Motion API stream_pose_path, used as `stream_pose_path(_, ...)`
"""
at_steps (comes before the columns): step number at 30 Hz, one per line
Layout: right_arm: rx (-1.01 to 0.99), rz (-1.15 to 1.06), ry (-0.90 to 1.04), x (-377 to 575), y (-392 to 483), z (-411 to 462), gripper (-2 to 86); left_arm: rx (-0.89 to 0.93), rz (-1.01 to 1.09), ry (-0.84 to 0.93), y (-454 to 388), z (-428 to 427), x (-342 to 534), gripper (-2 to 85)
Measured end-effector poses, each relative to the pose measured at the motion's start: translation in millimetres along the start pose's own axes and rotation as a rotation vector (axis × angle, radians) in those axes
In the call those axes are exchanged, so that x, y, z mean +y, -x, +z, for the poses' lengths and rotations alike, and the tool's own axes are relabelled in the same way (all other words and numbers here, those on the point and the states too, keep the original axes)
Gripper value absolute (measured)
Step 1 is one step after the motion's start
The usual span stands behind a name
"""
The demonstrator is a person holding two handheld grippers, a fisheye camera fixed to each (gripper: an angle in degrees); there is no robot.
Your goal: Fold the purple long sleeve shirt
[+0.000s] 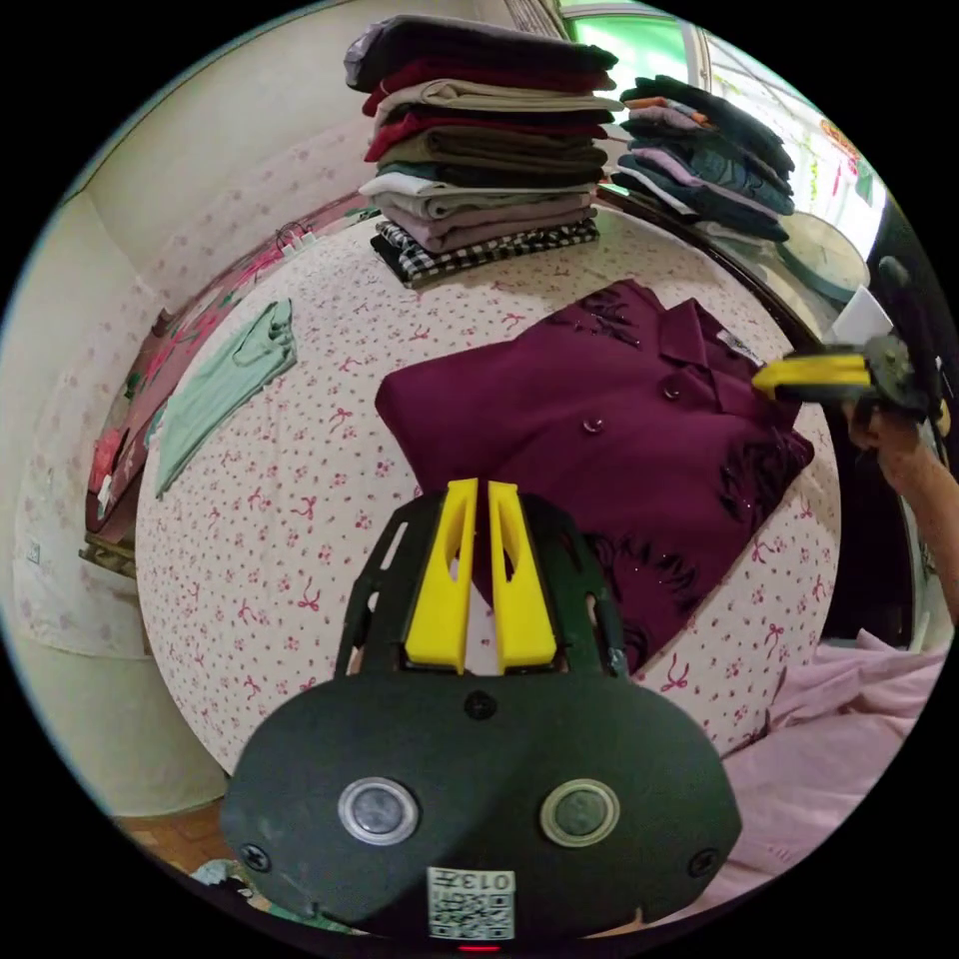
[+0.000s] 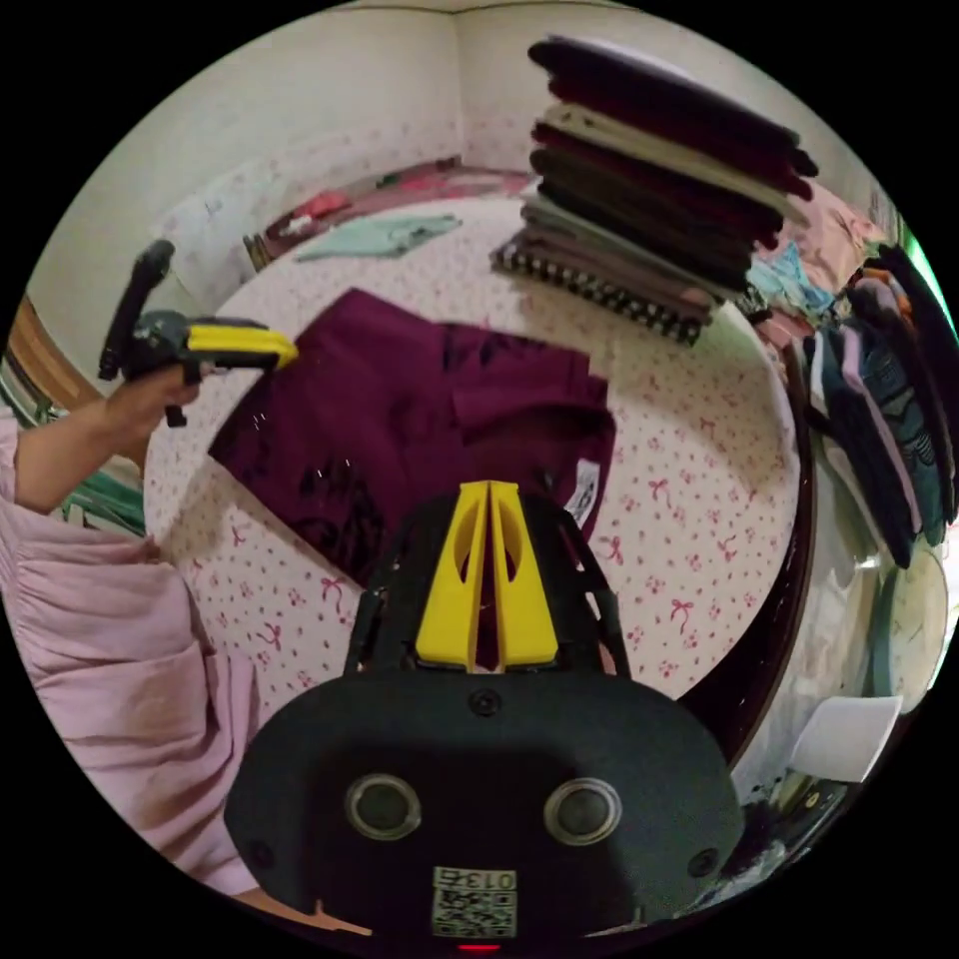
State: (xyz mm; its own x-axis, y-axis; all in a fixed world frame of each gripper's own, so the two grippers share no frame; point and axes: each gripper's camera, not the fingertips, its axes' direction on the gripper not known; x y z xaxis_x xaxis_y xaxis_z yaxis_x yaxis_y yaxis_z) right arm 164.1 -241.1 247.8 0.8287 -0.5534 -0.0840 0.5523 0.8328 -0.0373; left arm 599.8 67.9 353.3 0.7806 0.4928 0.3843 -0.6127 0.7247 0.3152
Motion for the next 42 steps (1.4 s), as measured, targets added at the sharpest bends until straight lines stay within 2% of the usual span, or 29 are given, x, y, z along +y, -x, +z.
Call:
stream_pose_path(1,-0.029,0.002,0.082,4.7,-1.5,18.7,0.2,0.020,-0.002,-0.009,3.6,2.6,0.4,0.8)
stream_pose_path(4,-0.063,-0.021,0.076,8.6,-6.0,17.6,0.1,0.083,0.018,0.010,18.5,-3.7,-3.1,0.1)
stream_pose_path(6,-0.005,-0.134,0.191,-1.4,1.9,11.7,0.1,0.095,0.019,-0.026,30.9,-11.9,-3.6,-0.1)
stream_pose_path(9,-0.051,-0.099,0.020,-15.4,-9.2,-20.2,0.1,0.067,-0.031,-0.088,55.4,-16.1,-11.6,-0.2)
stream_pose_path(12,-0.042,-0.014,-0.111,-36.3,-27.9,-23.4,0.2,0.075,-0.031,-0.034,71.6,4.7,-33.0,-0.2)
stream_pose_path(14,-0.001,0.015,-0.130,-48.0,-33.7,-7.4,0.2,0.065,-0.035,0.028,81.8,26.7,-46.7,-0.1)
stream_pose_path(16,0.027,0.020,-0.099,-56.5,-37.5,13.3,0.3,0.070,-0.041,0.076,90.6,41.7,-51.8,-0.1)
stream_pose_path(18,0.059,0.007,0.095,-60.6,-45.1,53.1,0.6,0.087,-0.044,0.076,101.0,51.1,-51.1,0.1)
stream_pose_path(22,-0.035,0.046,0.057,-49.4,-66.6,52.2,1.7,0.175,-0.123,0.037,139.5,40.1,-41.6,1.6)
stream_pose_path(24,-0.087,0.151,-0.089,-28.6,-90.2,32.8,4.1,0.240,-0.181,-0.003,162.8,29.8,-27.8,4.5)
stream_pose_path(26,-0.195,0.234,-0.157,-11.3,-112.8,30.0,10.7,0.400,-0.317,-0.021,199.3,27.9,-1.9,11.6)
stream_pose_path(29,-0.378,0.299,-0.145,7.3,-141.0,50.8,13.6,0.566,-0.422,-0.028,231.3,38.6,29.5,14.6)
stream_pose_path(33,-0.412,0.332,-0.119,11.9,-154.8,76.5,14.9,0.619,-0.453,0.000,249.0,50.7,46.3,16.4)
stream_pose_path(38,-0.416,0.312,-0.104,0.6,-155.9,96.0,14.4,0.691,-0.468,-0.013,275.9,57.8,47.3,14.6)
stream_pose_path(42,-0.525,0.274,-0.118,-11.9,-150.4,104.9,14.0,0.705,-0.441,-0.010,288.9,53.8,43.3,14.0)
